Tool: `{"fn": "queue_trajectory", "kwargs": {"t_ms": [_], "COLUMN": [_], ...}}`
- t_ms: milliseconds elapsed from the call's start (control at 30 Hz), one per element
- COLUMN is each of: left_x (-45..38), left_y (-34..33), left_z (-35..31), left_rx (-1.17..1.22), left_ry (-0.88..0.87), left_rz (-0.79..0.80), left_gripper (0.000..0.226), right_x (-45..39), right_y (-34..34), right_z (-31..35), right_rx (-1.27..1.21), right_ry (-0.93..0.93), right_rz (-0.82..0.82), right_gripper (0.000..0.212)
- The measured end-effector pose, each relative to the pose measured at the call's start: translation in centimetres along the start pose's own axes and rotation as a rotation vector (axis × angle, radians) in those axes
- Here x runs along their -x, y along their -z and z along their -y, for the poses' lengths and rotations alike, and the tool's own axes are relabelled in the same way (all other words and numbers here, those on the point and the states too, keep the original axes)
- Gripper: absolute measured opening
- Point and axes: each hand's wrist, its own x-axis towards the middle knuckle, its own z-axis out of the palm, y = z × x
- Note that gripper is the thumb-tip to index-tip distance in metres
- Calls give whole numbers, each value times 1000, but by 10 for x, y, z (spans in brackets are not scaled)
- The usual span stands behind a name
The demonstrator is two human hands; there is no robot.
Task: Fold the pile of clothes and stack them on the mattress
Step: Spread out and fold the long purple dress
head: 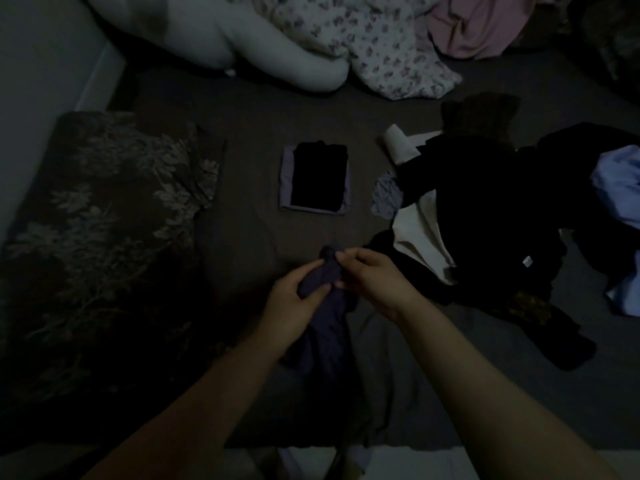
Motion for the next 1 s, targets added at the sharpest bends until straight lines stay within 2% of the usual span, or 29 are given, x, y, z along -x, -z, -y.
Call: {"fn": "queue_trajectory", "kwargs": {"t_ms": [133, 200, 267, 300, 367, 400, 433, 500, 600, 667, 733, 833, 900, 933, 1000], "left_x": [-2, -5, -10, -10, -8, -7, -5, -5, -11, -16, -21, -22, -20, -17, -7], "left_y": [20, 28, 34, 36, 35, 33, 31, 32, 48, 61, 70, 70, 63, 57, 42], "left_z": [11, 15, 15, 14, 11, 11, 12, 18, 29, 37, 44, 49, 51, 50, 44], "left_rx": [-16, 194, 543, 645, 694, 669, 624, 537, 446, 397, 228, -35, -258, -455, -795], "left_ry": [45, 179, 317, 339, 337, 329, 317, 313, 294, 319, 290, 161, 121, 136, 119], "left_rz": [-101, -132, -55, -1, 126, 152, 147, 87, -18, -81, -141, -186, -158, -112, -60], "left_gripper": [22, 21, 25, 28, 35, 39, 44, 49, 50, 46, 35, 32, 47, 56, 54], "right_x": [-2, -4, -6, -6, -5, -4, -5, -6, -8, -8, -6, -3, -1, -1, 4], "right_y": [-1, 1, 3, 3, -4, -9, -13, -17, -2, 15, 28, 33, 31, 30, 23], "right_z": [-11, -15, -18, -21, -31, -37, -43, -50, -46, -40, -34, -26, -21, -21, -20], "right_rx": [-7, -49, -6, 42, 146, 179, 171, 90, -226, -405, -385, -318, -265, -207, -75], "right_ry": [9, -21, -39, -71, -144, -152, -135, -72, -21, -31, -38, 0, 27, 35, 49], "right_rz": [-124, -152, -140, -77, 75, 92, 61, -61, -221, -239, -220, -230, -232, -215, -124], "right_gripper": [26, 26, 27, 26, 18, 11, 3, 9, 11, 12, 12, 11, 13, 17, 26]}}
